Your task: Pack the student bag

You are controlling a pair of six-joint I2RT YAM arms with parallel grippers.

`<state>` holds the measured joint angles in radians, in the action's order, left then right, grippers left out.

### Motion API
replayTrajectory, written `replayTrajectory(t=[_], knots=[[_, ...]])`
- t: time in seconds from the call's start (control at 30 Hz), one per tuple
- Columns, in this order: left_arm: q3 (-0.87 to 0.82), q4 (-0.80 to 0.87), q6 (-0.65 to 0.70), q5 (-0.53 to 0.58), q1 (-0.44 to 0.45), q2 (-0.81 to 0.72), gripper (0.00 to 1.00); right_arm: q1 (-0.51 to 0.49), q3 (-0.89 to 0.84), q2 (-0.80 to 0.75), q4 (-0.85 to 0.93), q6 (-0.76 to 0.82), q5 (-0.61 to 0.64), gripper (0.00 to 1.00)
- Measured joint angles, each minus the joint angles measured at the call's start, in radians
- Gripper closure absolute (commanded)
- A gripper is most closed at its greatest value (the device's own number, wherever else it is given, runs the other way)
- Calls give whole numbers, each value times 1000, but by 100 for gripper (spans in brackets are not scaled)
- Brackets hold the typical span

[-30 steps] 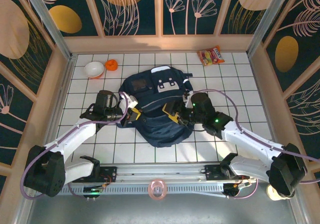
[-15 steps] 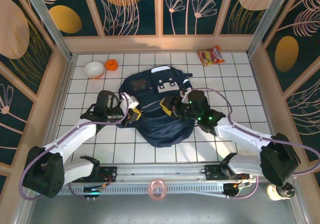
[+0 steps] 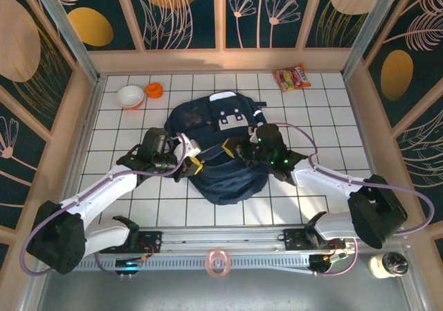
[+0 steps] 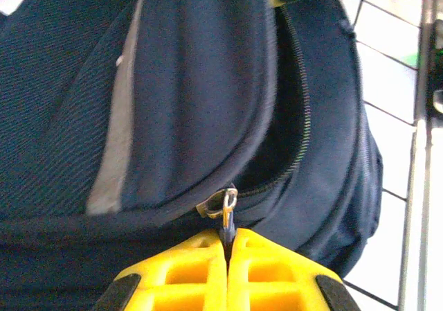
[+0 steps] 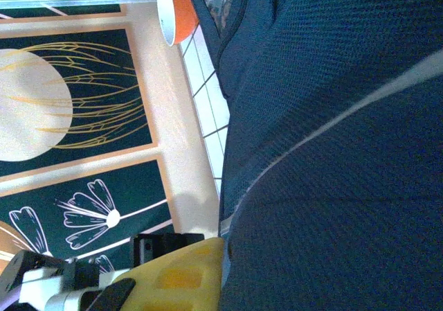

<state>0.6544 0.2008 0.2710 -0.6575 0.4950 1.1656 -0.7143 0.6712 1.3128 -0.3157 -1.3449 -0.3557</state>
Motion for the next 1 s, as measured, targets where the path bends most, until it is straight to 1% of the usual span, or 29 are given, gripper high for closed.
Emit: replayTrajectory(t=[0.17, 0.2, 0.23, 0.3, 0.4, 0.47, 0.53, 0.67, 0.77, 0.87, 1.0], knots=[[26, 6, -42, 25, 63, 18, 100, 0, 3, 50, -57, 1, -3, 100], [30, 5, -56, 32, 82, 31, 95, 0, 5, 57, -64, 3, -3, 100], [31, 3, -70, 32, 94, 40, 88, 3, 7, 62, -67, 5, -5, 100], [33, -12, -104, 24, 117, 61, 68, 12, 10, 65, -69, 30, -16, 100], [53, -20, -107, 2, 145, 61, 47, 55, 26, 65, -35, 116, -85, 100], [71, -33, -84, 13, 156, 42, 37, 84, 49, 65, 26, 207, -150, 100], [77, -40, -48, 48, 156, -3, 30, 115, 83, 65, 106, 313, -211, 100], [77, -51, 50, 158, 156, -90, 21, 177, 167, 85, 290, 547, -323, 100], [61, -89, 128, 236, 156, -103, 19, 220, 216, 113, 403, 694, -390, 100], [45, -114, 208, 296, 156, -79, 18, 245, 257, 145, 492, 803, -437, 100], [45, -134, 303, 326, 156, 11, 18, 257, 306, 176, 566, 895, -480, 100]])
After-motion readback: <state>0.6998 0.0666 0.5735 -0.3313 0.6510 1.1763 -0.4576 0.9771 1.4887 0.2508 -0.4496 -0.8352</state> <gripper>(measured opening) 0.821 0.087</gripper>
